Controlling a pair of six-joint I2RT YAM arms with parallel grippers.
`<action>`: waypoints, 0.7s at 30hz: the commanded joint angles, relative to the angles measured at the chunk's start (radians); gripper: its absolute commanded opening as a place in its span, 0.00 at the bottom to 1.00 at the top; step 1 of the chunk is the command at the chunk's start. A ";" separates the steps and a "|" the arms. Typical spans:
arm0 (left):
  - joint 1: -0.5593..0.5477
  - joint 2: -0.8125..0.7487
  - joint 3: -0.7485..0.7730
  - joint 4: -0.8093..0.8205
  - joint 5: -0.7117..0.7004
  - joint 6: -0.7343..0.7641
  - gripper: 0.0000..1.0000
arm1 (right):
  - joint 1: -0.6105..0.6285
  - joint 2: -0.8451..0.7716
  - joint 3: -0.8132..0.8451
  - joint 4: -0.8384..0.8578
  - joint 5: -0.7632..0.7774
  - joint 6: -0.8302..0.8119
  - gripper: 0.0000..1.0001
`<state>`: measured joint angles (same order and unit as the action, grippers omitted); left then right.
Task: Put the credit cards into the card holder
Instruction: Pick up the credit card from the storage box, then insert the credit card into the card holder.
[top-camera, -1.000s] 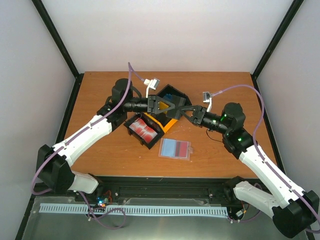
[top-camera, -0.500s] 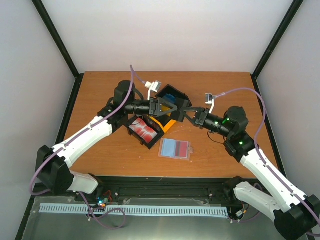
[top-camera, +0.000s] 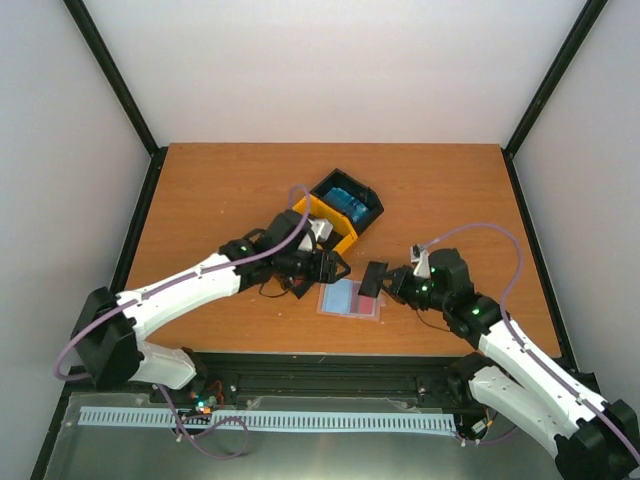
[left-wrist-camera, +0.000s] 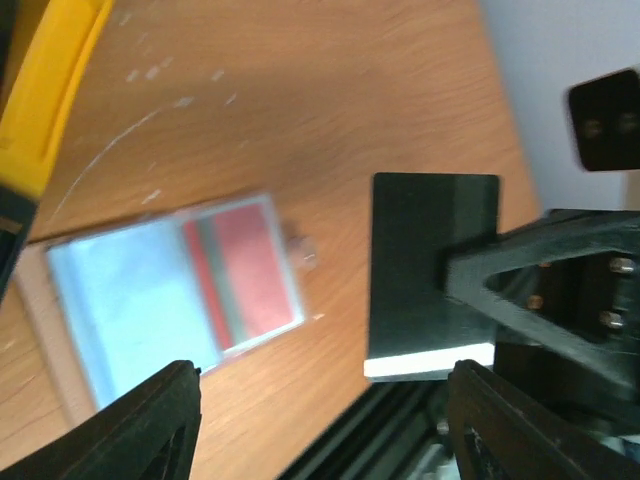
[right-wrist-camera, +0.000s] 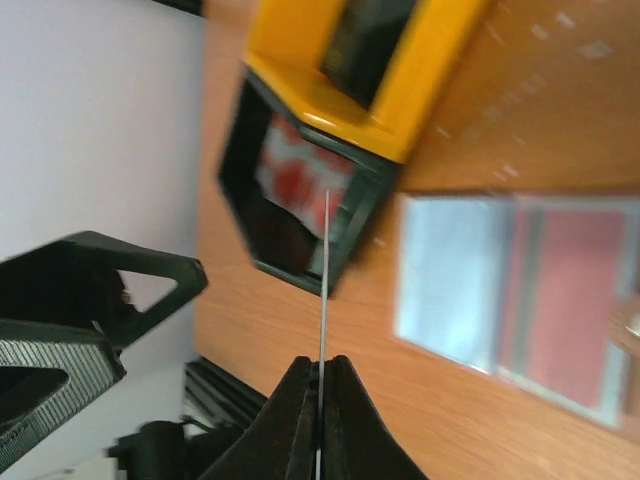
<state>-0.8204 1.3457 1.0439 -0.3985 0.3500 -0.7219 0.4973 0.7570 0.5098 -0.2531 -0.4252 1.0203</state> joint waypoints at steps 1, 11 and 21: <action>-0.057 0.075 -0.051 -0.044 -0.127 0.055 0.67 | 0.036 0.028 -0.081 0.006 0.059 -0.008 0.03; -0.069 0.234 -0.113 -0.008 -0.165 0.104 0.42 | 0.063 0.258 -0.152 0.229 0.083 -0.052 0.03; -0.070 0.311 -0.122 0.005 -0.205 0.138 0.41 | 0.062 0.473 -0.129 0.410 0.048 -0.071 0.03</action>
<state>-0.8803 1.6238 0.9188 -0.4133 0.1745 -0.6136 0.5529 1.1965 0.3656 0.0578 -0.3775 0.9707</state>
